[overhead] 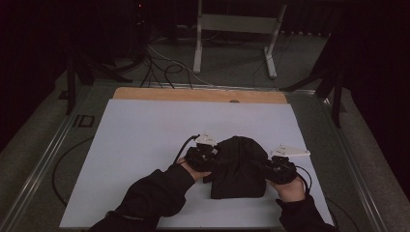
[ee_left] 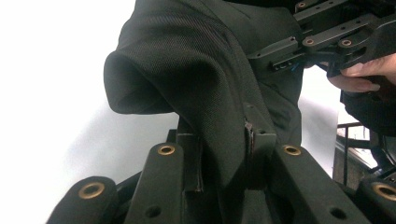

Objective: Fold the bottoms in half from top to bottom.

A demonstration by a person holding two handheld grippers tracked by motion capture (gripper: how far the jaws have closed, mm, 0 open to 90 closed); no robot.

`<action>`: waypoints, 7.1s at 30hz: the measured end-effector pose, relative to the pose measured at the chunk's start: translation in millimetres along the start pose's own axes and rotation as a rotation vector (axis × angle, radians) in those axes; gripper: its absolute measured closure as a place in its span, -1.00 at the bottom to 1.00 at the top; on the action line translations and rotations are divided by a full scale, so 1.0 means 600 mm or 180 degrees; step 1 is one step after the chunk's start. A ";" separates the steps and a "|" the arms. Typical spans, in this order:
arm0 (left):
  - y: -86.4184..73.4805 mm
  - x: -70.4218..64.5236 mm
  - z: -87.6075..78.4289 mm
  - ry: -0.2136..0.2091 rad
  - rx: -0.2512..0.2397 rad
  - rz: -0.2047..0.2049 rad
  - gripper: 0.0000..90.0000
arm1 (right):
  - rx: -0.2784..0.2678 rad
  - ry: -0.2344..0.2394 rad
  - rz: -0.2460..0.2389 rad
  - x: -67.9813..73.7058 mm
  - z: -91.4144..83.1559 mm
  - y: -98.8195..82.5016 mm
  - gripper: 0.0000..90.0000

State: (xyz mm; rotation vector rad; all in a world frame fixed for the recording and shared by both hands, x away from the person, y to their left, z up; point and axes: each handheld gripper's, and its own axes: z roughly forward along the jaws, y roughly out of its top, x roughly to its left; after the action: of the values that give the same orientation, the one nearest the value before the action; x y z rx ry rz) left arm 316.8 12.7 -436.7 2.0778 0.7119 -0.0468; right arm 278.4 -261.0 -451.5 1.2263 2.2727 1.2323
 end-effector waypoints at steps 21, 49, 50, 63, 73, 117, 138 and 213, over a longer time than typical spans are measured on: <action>-0.003 0.034 -0.055 0.0131 -0.0094 -0.0020 0.64 | -0.0062 0.0102 -0.0171 0.027 0.025 0.052 0.71; -0.020 0.102 -0.131 0.0225 -0.0091 -0.0066 0.64 | -0.0061 0.0254 -0.0345 0.074 0.102 0.112 0.71; -0.020 0.105 -0.134 0.0217 -0.0084 -0.0058 0.64 | -0.0059 0.0252 -0.0346 0.076 0.105 0.114 0.71; -0.003 0.134 -0.158 0.0225 -0.0086 0.0087 0.64 | -0.0153 0.0236 -0.0361 0.089 0.118 0.141 0.71; -0.017 0.155 -0.134 0.0276 -0.0079 0.0018 0.63 | -0.0094 0.0189 -0.0375 0.084 0.139 0.143 0.71; -0.044 0.286 -0.035 0.0492 0.0095 -0.0557 0.57 | 0.0392 -0.0095 -0.0189 0.015 0.276 0.139 0.69; -0.049 0.315 -0.016 0.0779 0.0239 -0.0671 0.25 | 0.0561 -0.0166 -0.0173 -0.006 0.322 0.134 0.62; -0.028 0.192 -0.113 0.0301 -0.0276 0.0046 -1.00 | -0.0002 0.0504 -0.0461 0.042 0.230 0.201 -0.76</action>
State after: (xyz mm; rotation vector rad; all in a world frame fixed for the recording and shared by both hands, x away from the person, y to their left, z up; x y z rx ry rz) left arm 388.6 126.7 -443.7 2.0124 0.7433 0.0895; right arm 409.4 -131.6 -434.9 0.9750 2.4236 1.3174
